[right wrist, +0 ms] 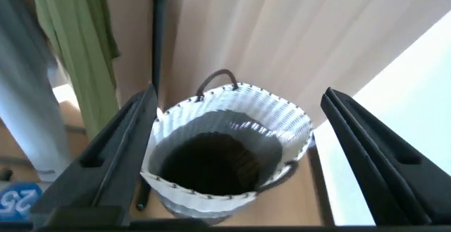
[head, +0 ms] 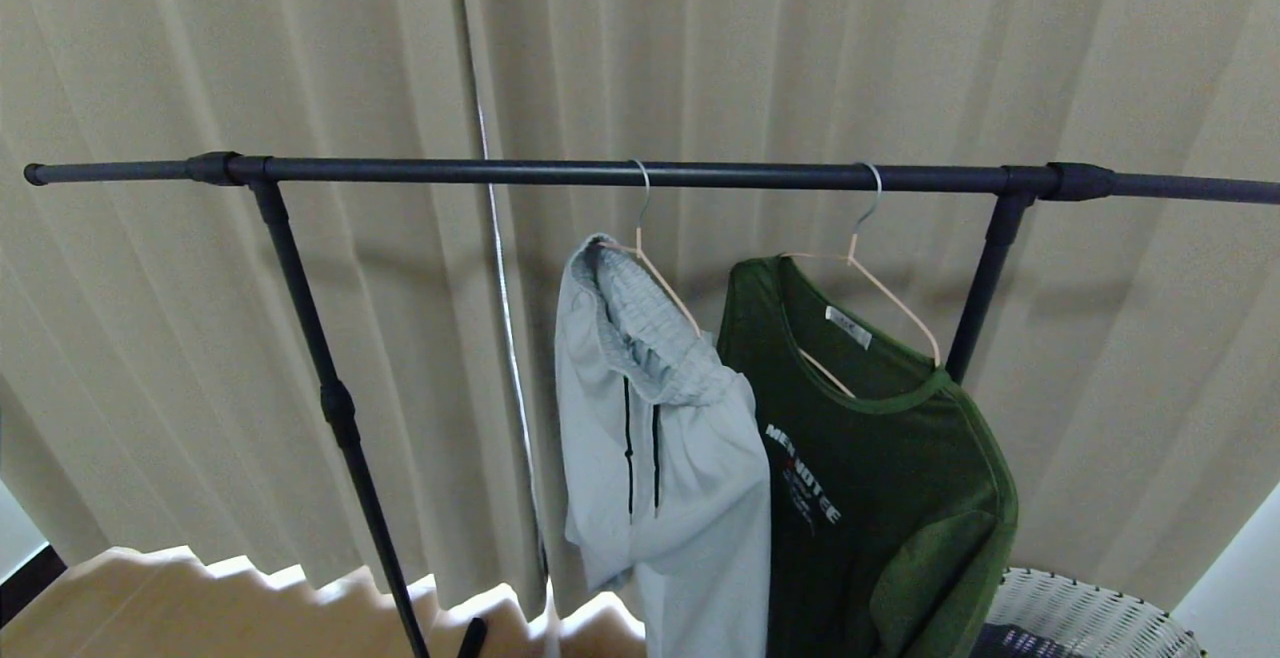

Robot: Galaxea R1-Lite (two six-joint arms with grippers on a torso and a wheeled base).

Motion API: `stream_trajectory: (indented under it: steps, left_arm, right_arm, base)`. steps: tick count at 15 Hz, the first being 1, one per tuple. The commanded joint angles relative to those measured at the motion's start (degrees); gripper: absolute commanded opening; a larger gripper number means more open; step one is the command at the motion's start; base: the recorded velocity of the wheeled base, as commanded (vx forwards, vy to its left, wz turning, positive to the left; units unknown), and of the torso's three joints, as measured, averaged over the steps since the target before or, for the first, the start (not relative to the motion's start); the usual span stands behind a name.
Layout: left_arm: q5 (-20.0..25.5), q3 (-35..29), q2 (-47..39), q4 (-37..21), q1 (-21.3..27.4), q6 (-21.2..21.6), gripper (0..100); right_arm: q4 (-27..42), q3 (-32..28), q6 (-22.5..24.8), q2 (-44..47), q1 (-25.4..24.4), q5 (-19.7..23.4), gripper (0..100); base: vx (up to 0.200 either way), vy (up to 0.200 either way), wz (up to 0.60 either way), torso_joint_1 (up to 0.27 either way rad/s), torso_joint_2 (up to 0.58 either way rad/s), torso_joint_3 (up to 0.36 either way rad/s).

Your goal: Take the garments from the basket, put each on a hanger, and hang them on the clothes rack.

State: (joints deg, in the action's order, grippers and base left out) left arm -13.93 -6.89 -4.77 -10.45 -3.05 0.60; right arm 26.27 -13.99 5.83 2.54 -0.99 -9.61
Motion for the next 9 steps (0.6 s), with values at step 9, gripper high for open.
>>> stream_trajectory:
  steps: [9]
  left_arm:
    - [17.71, 5.13, 2.31, 6.67, 3.93, 2.39, 100]
  right_arm:
    - [-15.46, 8.72, -7.23, -2.54, 0.37, 17.43, 100]
  base:
    - [0.000, 0.000, 0.00, 0.000, 0.00, 0.000]
